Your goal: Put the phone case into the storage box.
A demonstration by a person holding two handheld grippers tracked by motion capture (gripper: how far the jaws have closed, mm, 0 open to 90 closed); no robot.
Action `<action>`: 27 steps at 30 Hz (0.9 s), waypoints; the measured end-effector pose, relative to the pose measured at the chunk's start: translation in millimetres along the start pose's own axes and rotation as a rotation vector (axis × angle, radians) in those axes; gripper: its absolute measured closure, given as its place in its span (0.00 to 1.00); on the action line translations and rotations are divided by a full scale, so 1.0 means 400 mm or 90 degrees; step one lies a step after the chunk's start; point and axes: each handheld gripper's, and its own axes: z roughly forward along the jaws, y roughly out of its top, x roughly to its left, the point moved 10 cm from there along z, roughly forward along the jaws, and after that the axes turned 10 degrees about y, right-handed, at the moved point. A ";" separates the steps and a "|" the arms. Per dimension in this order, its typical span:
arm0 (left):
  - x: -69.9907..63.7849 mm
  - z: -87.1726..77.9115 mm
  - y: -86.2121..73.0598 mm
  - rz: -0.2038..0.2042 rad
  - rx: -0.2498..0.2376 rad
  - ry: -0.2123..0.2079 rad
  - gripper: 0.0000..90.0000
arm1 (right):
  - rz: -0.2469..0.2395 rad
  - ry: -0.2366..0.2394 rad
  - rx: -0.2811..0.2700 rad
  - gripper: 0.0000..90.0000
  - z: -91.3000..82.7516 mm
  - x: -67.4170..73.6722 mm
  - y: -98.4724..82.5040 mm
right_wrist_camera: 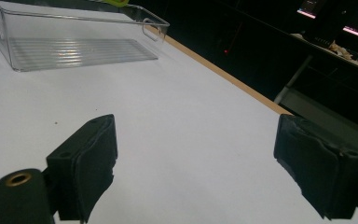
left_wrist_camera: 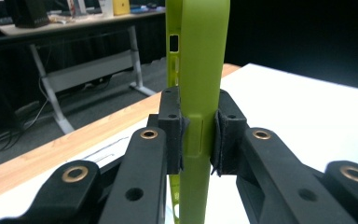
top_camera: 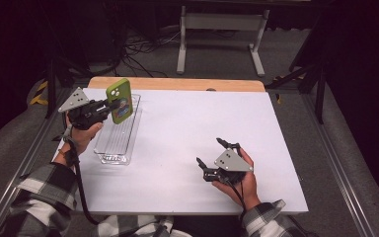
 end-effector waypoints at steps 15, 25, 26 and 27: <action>0.047 0.111 -0.050 0.005 0.035 -0.026 0.86 | -0.036 -0.004 0.040 0.16 0.022 0.005 -0.024; 0.069 0.156 -0.086 0.020 0.073 -0.010 0.86 | -0.057 -0.012 0.070 0.16 0.032 0.012 -0.040; 0.070 0.158 -0.085 0.014 0.070 -0.007 0.86 | -0.061 -0.013 0.073 0.16 0.034 0.012 -0.041; 0.071 0.158 -0.087 0.013 0.074 -0.005 0.86 | -0.063 -0.013 0.077 0.16 0.035 0.012 -0.043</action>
